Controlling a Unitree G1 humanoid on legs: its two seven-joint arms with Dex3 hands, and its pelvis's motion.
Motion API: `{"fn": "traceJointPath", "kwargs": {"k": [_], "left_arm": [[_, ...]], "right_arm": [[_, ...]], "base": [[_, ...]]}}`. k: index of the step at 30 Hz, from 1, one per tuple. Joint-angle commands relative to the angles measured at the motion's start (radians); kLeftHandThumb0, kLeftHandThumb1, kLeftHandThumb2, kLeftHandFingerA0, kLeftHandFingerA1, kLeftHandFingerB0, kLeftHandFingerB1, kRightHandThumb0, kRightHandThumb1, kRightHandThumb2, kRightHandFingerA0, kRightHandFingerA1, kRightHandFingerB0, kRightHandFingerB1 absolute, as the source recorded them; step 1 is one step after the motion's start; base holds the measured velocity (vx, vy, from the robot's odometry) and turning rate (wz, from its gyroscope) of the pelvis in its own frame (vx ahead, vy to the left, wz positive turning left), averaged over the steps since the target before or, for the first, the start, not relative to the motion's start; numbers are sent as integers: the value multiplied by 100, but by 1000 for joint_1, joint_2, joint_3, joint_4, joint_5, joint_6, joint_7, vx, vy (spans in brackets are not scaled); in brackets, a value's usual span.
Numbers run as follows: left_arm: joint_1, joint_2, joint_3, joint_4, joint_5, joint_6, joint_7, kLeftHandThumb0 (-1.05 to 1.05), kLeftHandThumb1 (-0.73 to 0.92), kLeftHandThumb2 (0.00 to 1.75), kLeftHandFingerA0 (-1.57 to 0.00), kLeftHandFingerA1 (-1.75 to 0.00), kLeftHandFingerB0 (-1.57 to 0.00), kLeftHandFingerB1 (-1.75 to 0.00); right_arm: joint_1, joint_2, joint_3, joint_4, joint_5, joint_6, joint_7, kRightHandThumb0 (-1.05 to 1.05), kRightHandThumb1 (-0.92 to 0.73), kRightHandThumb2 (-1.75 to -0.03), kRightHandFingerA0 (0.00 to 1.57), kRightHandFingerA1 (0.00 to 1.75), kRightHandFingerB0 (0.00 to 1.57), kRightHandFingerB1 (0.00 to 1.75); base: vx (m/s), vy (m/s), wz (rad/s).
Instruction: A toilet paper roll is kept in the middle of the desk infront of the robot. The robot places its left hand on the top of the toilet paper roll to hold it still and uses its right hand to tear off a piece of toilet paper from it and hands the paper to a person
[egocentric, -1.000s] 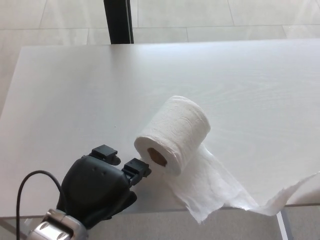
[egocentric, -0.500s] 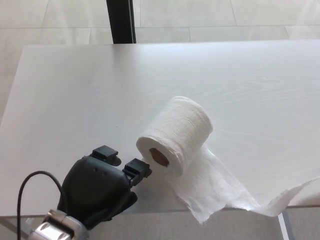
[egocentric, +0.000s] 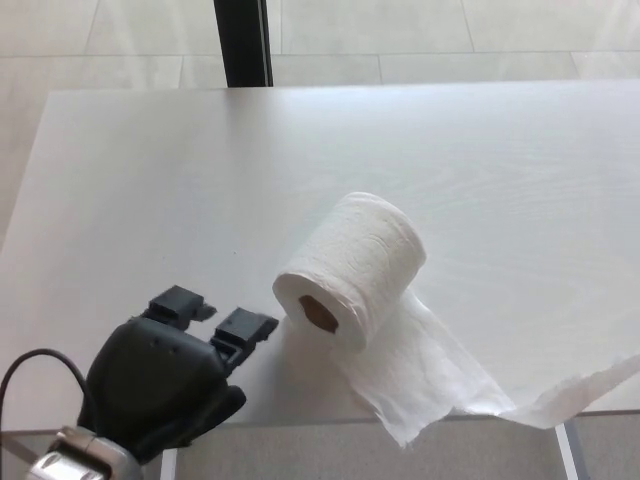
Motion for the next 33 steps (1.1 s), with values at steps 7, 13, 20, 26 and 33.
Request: {"fn": "traceJointPath", "kwargs": {"k": [7, 13, 20, 26, 33], "left_arm": [[29, 162, 570, -163, -514, 17, -269, -73, 69, 102, -7, -56, -3, -33], [148, 114, 900, -217, -680, 15, -279, -75, 66, 101, -18, -55, -6, -42], [445, -29, 1098, -81, -802, -207, -170, -80, 86, 66, -19, -65, -10, -36], [637, -106, 1117, 336, -805, -327, -99, -80, 67, 102, -19, -67, -3, -48], [510, -32, 1014, 1061, -694, -374, 30, -81, 68, 100, -38, -74, -6, -45]], "right_arm": [[345, -110, -442, -275, 309, -10, 350, -105, -77, -114, 0, 31, 0, 7], [514, -37, -604, -160, 344, -282, 191, -99, -72, -104, 0, 19, 0, 23], [671, 88, -708, 0, 432, -572, 76, -75, -65, -99, 7, 59, 19, 50], [766, 81, -682, 433, 233, -877, -274, -57, -73, -62, 47, 74, 51, 56], [756, 46, -439, 663, 48, -788, -492, -57, -75, -62, 50, 97, 48, 77]], "base": [[0, 0, 0], [0, 0, 0], [0, 0, 0], [0, 0, 0], [0, 0, 0]]}}
